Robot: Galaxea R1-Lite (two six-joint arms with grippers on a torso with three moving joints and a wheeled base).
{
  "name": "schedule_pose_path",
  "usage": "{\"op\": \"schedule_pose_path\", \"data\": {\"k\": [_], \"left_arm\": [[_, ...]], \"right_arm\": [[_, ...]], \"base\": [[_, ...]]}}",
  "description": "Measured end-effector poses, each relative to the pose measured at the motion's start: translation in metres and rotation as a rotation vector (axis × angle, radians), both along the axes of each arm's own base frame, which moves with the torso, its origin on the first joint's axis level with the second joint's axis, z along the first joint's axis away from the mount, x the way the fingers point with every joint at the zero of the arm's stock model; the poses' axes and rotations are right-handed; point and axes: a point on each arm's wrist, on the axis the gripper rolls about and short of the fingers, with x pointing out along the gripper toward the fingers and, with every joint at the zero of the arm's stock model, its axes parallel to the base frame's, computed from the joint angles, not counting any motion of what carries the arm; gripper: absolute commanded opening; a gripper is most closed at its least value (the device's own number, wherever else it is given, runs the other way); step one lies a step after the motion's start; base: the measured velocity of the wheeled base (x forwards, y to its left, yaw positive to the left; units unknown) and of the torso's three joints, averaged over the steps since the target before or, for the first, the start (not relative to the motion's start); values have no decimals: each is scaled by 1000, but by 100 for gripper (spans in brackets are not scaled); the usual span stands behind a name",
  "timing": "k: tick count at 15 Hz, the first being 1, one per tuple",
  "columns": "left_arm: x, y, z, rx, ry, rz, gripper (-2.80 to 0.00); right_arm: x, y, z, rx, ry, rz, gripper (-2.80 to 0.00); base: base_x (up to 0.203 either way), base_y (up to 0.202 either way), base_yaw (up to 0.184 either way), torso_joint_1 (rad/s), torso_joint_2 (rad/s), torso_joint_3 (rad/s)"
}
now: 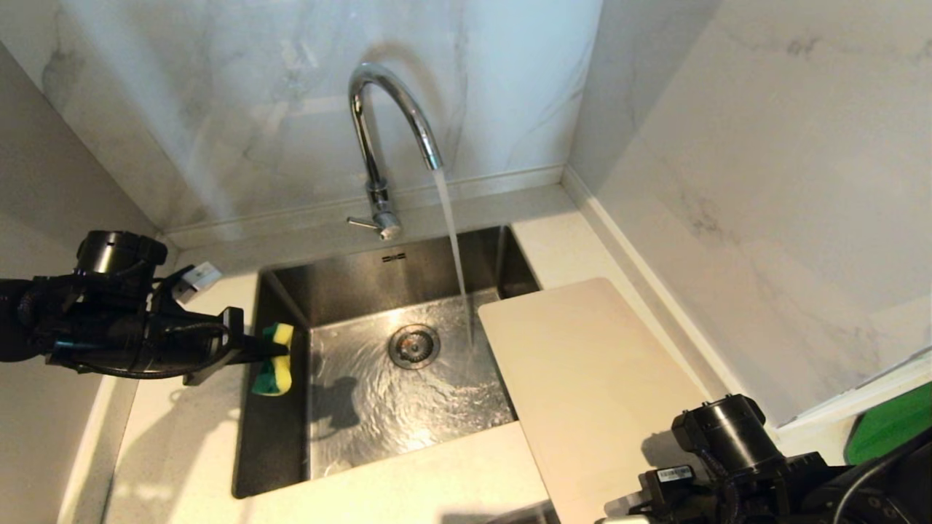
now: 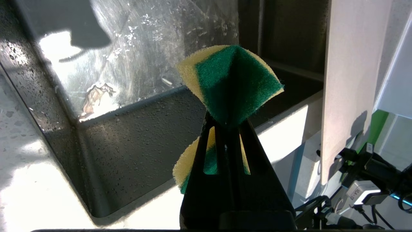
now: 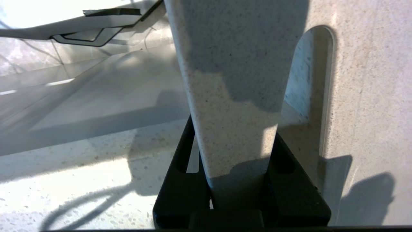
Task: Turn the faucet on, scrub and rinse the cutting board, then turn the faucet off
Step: Put down the cutting board
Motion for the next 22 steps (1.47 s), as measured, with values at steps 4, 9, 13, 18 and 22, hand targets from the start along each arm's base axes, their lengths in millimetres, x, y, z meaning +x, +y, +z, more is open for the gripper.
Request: {"op": "schedule_pose_path", "data": {"k": [4,9,13,18,22], "left_arm": [[0,0,-1,1,1,-2,-280],[1,0,-3,1,8,-2,-280],[1,-1,-4,1,12,-3,-280],[2,-2,-5,2,16,-7,-280],[2,-1,-5,2,15,-6,-280]], "right_arm": [[3,3,-5,-6,22,7,-280],[5,3,-11,-15,49,7,-280],[5,5,-15,-23,68,14,-280],[7,8,-16,-26,74,25,0],[5,7,-15,-25,72,25,0]], "base": [[0,0,0,0,0,0],[0,0,0,0,0,0],[0,0,0,0,0,0],[0,0,0,0,0,0],[0,0,0,0,0,0]]}}
